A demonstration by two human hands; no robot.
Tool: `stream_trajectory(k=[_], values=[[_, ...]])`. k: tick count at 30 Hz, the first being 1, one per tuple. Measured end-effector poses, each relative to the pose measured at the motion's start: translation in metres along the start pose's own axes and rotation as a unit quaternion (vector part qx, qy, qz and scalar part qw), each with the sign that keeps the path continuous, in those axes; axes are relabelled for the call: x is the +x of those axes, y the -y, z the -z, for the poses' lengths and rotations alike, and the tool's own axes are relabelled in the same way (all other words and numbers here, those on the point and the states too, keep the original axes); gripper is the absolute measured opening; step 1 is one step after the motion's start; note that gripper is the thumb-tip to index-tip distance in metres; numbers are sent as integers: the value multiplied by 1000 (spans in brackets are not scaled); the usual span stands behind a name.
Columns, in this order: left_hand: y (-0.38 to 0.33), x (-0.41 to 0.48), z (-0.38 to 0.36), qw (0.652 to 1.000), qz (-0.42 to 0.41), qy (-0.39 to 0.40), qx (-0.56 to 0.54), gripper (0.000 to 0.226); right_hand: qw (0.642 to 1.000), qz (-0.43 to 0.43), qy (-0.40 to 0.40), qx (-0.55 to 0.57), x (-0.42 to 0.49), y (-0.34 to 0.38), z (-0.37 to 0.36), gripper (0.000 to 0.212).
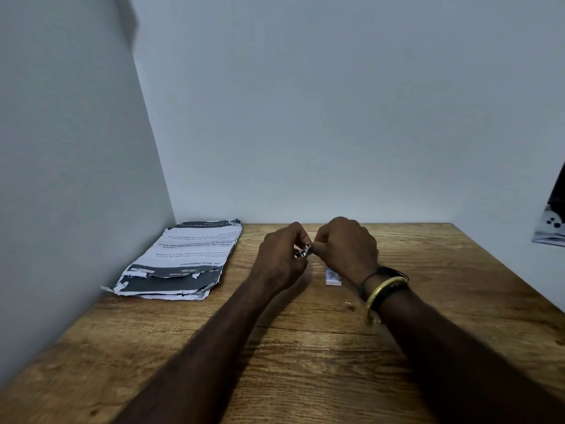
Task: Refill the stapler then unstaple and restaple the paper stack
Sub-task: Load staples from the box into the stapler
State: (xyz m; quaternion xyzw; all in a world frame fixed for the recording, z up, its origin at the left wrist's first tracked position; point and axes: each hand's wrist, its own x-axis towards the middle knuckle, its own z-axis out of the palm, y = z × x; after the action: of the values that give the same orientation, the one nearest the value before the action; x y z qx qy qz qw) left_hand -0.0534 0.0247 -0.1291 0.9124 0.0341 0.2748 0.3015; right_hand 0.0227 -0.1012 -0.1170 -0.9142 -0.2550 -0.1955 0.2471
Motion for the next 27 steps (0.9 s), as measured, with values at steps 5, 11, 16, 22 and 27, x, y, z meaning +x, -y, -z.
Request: stream_trajectory(k=[5,11,16,22,27], values=[[-1,-1,-1,1000,-6,6,6,29,1000,-20,22,7,2,2,1,15],[0,1,3,1000,2,-3,-1,26,996,18,41,72,3,-6,-3,19],[4,3,7,999,38,-3,7,25,979,17,22,201,5,-14,-3,13],[12,4,6,995,87,9,38,27,983,11,160,87,-2,-14,-10,14],[14,2,-1,992,107,15,63,25,984,7,161,77,-3,-13,-11,12]])
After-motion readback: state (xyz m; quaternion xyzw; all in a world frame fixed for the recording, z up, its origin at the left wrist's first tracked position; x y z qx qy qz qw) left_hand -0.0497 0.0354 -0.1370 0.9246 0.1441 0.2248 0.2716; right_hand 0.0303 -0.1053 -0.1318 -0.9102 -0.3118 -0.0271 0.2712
